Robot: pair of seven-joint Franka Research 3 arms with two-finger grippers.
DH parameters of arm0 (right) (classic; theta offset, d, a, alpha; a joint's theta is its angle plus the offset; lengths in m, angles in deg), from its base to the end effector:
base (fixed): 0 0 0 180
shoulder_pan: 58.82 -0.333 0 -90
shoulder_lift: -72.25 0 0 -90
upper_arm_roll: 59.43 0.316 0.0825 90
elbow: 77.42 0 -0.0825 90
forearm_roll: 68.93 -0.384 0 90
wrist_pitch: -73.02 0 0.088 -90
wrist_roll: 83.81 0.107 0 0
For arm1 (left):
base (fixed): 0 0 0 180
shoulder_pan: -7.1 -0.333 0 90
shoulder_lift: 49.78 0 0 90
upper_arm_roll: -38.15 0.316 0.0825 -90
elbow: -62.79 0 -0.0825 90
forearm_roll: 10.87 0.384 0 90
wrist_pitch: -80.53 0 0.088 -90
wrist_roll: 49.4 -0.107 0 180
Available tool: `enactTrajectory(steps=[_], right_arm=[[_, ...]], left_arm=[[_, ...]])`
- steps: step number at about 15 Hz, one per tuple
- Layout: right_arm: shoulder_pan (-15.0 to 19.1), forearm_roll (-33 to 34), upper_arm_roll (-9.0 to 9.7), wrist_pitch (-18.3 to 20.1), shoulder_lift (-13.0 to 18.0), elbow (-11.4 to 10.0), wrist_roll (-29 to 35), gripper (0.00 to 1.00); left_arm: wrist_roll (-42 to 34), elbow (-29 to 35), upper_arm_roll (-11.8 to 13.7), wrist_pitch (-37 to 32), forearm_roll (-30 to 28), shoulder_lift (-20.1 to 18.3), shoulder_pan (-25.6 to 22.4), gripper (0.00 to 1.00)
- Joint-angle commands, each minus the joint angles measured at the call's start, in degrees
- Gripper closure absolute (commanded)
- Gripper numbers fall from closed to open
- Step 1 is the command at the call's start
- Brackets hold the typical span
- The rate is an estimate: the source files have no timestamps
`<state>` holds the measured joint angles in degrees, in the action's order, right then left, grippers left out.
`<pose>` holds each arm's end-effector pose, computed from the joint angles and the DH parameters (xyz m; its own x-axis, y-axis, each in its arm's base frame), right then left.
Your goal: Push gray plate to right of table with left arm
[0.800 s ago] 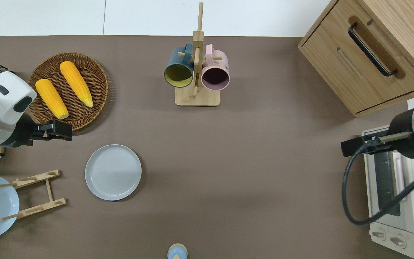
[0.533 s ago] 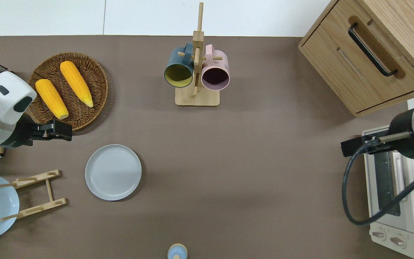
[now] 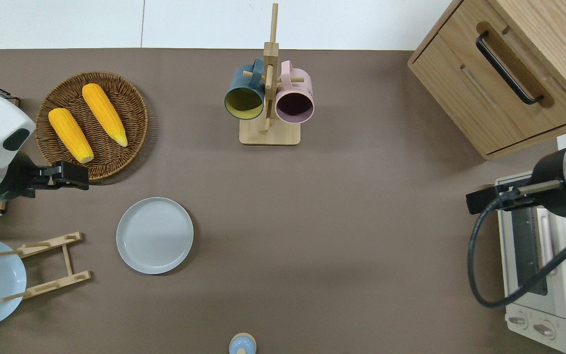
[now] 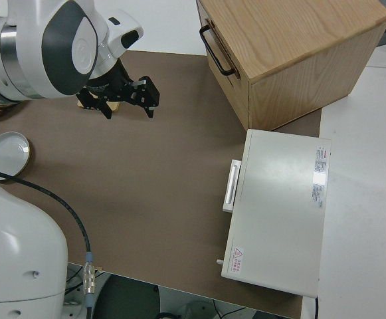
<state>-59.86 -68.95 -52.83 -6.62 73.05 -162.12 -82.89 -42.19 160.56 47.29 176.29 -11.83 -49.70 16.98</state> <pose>0.5262 0.0711 0.6597 0.9904 0.1166 -0.0743 0.1171 -0.9931 0.0025 0.5586 -0.0089 0.5680 0.9927 0.1144 -0.0382 0.1149 -0.9933 0.0117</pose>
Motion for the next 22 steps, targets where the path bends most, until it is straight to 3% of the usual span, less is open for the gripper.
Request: enactTrajectory(steps=[1, 6, 10, 16, 20, 22], right_arm=[[1.13, -0.33, 0.96, 0.89, 0.17, 0.50, 0.74, 0.017], [1.13, -0.33, 0.87, 0.89, 0.17, 0.50, 0.74, 0.017], [1.13, -0.33, 0.96, 0.89, 0.17, 0.50, 0.74, 0.017], [1.13, -0.25, 0.96, 0.89, 0.17, 0.50, 0.74, 0.017], [1.13, -0.33, 0.96, 0.89, 0.17, 0.50, 0.74, 0.017], [1.13, -0.25, 0.87, 0.89, 0.17, 0.50, 0.74, 0.017]], left_arm=[[-0.80, -0.91, -0.09, -1.62, 0.87, 0.09, -1.09, 0.00], [-0.63, 0.58, -0.09, -1.54, 0.87, 1.14, -1.27, 0.00], [-0.62, 7.95, -0.09, 6.27, 0.87, 0.71, -1.36, 0.00], [-0.71, 28.67, -0.18, 24.27, 2.54, -6.41, -1.79, 0.00], [-0.71, 36.51, -0.35, 32.01, 2.54, -6.59, -1.27, 0.00], [-0.71, 43.10, -1.14, 40.80, 2.89, -6.59, -1.09, 0.00]])
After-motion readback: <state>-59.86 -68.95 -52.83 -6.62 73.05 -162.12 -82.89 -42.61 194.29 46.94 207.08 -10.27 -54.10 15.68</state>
